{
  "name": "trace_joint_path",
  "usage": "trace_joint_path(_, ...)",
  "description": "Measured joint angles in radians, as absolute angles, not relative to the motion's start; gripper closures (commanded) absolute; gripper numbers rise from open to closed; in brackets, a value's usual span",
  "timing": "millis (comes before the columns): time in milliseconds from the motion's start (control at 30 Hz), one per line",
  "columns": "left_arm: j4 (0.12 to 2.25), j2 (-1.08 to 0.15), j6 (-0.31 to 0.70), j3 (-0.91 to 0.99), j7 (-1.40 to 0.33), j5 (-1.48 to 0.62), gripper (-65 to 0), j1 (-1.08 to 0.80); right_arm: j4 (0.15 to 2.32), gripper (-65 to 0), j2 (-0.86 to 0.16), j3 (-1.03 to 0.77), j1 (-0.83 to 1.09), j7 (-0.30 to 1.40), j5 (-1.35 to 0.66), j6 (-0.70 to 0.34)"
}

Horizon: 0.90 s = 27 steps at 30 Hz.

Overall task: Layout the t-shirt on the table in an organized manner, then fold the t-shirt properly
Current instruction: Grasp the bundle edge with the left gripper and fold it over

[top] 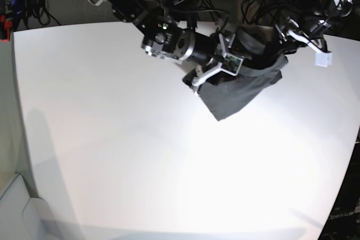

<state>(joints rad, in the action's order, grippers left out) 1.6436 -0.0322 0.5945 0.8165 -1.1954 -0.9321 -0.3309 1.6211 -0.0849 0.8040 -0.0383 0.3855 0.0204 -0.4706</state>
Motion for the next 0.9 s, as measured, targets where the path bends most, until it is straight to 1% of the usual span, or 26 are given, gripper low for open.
trace_joint_path(133, 1.590, -0.032, 0.590, 0.816, -1.201, -0.925, -46.7, -0.299, 1.621, -30.6, -0.085, 0.804, -0.038, 0.385, 0.020, -0.471)
trace_joint_path(233, 1.570, -0.023, 0.589, 0.814, -1.193, -0.855, -46.7, -0.256, 1.621, -30.6, -0.085, 0.803, -0.038, 0.384, 0.020, -0.470)
trace_joint_path(333, 1.564, 0.019, 0.588, 0.815, -1.194, -0.763, -46.7, -0.228, 1.621, -30.6, -0.086, 0.803, -0.038, 0.383, 0.020, -0.471)
trace_joint_path(500, 1.564, 0.068, 0.595, 0.816, -1.189, -0.694, -46.8, -0.184, 1.621, -30.6, -0.102, 0.794, -0.041, 0.382, 0.019, -0.471)
trace_joint_path(633, 1.556, 0.084, 0.596, 0.817, -1.180, -0.666, -46.8, -0.164, 1.641, -30.6, -0.105, 0.715, -0.041, 0.391, 0.021, -0.471)
trace_joint_path(733, 1.510, 0.086, 0.599, 0.819, -1.175, -0.672, -46.7, -0.130, 1.682, -30.6, -0.105, 0.645, -0.038, 0.382, 0.019, -0.471)
trace_joint_path(800, 1.471, 0.085, 0.607, 0.820, -1.165, -0.682, -46.6, -0.105, 1.707, -30.6, -0.122, 0.594, -0.038, 0.381, 0.019, -0.475)
trace_joint_path(867, 1.440, 0.083, 0.607, 0.816, -1.119, -0.681, -46.4, -0.091, 1.720, -30.6, -0.134, 0.543, -0.038, 0.384, 0.020, -0.475)
trace_joint_path(900, 1.419, 0.083, 0.608, 0.814, -1.084, -0.681, -45.2, -0.088, 1.724, -30.6, -0.137, 0.511, -0.037, 0.386, 0.019, -0.475)
